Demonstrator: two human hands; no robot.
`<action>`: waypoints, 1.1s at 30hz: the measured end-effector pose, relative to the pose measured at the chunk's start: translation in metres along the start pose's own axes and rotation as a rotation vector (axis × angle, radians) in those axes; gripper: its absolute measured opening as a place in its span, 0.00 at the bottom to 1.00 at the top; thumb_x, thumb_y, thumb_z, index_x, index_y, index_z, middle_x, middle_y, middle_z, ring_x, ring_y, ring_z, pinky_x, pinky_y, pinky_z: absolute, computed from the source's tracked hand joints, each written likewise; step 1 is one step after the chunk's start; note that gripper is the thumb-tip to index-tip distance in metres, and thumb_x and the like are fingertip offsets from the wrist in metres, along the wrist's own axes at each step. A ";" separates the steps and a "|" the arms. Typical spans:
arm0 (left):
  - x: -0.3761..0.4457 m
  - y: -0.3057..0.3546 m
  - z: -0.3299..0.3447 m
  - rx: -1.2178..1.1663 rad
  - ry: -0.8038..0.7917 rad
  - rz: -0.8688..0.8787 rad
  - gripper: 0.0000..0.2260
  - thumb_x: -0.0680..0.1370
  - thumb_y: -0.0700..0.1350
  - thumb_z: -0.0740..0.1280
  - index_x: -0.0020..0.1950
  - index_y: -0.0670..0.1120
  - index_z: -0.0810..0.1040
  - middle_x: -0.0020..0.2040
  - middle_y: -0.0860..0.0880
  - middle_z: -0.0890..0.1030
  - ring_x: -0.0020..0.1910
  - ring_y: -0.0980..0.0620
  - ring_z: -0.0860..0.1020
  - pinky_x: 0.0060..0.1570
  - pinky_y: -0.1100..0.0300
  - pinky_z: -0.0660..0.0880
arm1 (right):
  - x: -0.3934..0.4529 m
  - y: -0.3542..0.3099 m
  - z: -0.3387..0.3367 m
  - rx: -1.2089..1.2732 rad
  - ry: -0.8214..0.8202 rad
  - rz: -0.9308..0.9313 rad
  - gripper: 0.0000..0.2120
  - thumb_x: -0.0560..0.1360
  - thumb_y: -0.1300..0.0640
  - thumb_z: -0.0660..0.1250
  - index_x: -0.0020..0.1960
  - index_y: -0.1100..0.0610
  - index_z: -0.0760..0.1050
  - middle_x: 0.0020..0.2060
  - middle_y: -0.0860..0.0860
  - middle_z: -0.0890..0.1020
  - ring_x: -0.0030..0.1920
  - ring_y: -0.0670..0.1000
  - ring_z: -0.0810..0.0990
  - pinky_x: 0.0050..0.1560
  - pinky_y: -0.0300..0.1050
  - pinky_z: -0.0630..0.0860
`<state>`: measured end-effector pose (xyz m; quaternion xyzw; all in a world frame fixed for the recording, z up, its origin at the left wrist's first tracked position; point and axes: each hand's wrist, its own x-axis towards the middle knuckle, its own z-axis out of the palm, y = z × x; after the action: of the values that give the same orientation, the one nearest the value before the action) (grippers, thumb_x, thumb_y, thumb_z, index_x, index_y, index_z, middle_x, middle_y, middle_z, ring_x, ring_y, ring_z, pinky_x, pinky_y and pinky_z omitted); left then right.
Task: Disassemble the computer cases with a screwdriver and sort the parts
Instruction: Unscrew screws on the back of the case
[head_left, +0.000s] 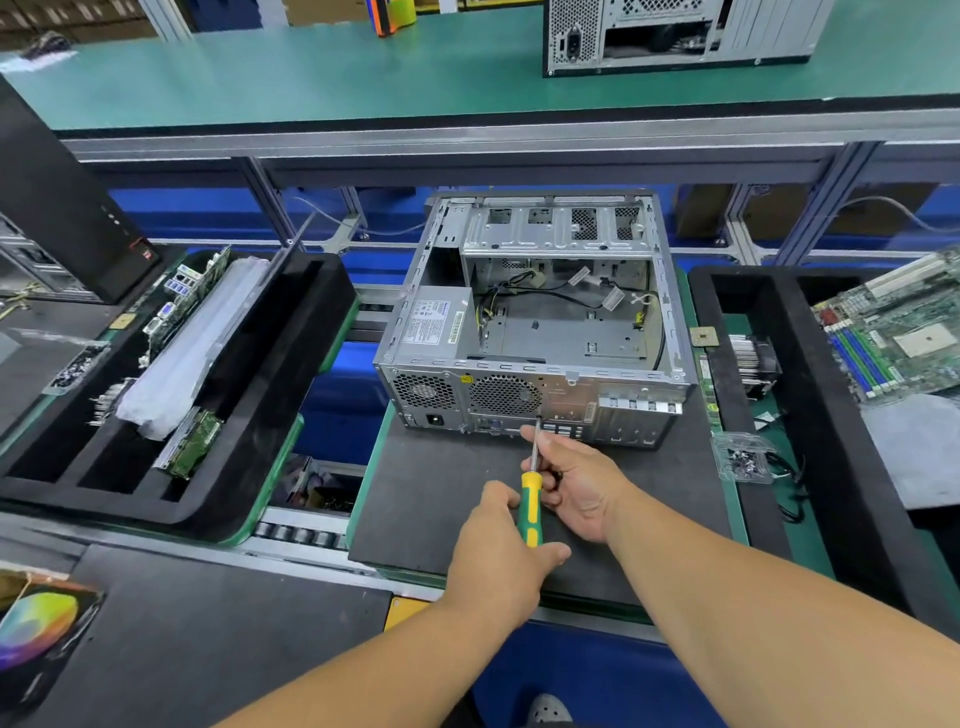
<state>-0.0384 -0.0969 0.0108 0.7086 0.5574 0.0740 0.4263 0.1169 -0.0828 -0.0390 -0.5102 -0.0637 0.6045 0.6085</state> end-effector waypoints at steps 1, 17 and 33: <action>0.000 0.001 0.000 0.005 0.005 0.004 0.28 0.69 0.56 0.81 0.56 0.59 0.65 0.47 0.56 0.76 0.43 0.56 0.77 0.35 0.64 0.70 | 0.000 0.000 0.000 -0.002 -0.002 -0.001 0.11 0.83 0.55 0.65 0.60 0.56 0.83 0.35 0.54 0.82 0.29 0.46 0.65 0.26 0.37 0.62; -0.001 0.001 0.000 -1.028 -0.370 -0.431 0.09 0.86 0.40 0.61 0.65 0.39 0.76 0.49 0.37 0.85 0.46 0.41 0.85 0.48 0.49 0.83 | 0.001 0.002 0.001 -0.052 0.056 0.006 0.14 0.79 0.48 0.70 0.45 0.58 0.86 0.29 0.49 0.70 0.26 0.46 0.63 0.26 0.40 0.62; 0.014 -0.001 0.000 -0.956 -0.131 -0.574 0.14 0.87 0.50 0.60 0.59 0.40 0.78 0.38 0.40 0.81 0.33 0.47 0.77 0.28 0.57 0.77 | 0.000 -0.002 0.009 -0.063 0.084 0.045 0.17 0.81 0.47 0.69 0.42 0.59 0.85 0.27 0.48 0.70 0.27 0.45 0.63 0.27 0.38 0.60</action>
<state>-0.0337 -0.0851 0.0046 0.2595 0.6046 0.1552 0.7369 0.1112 -0.0777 -0.0333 -0.5553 -0.0456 0.5939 0.5804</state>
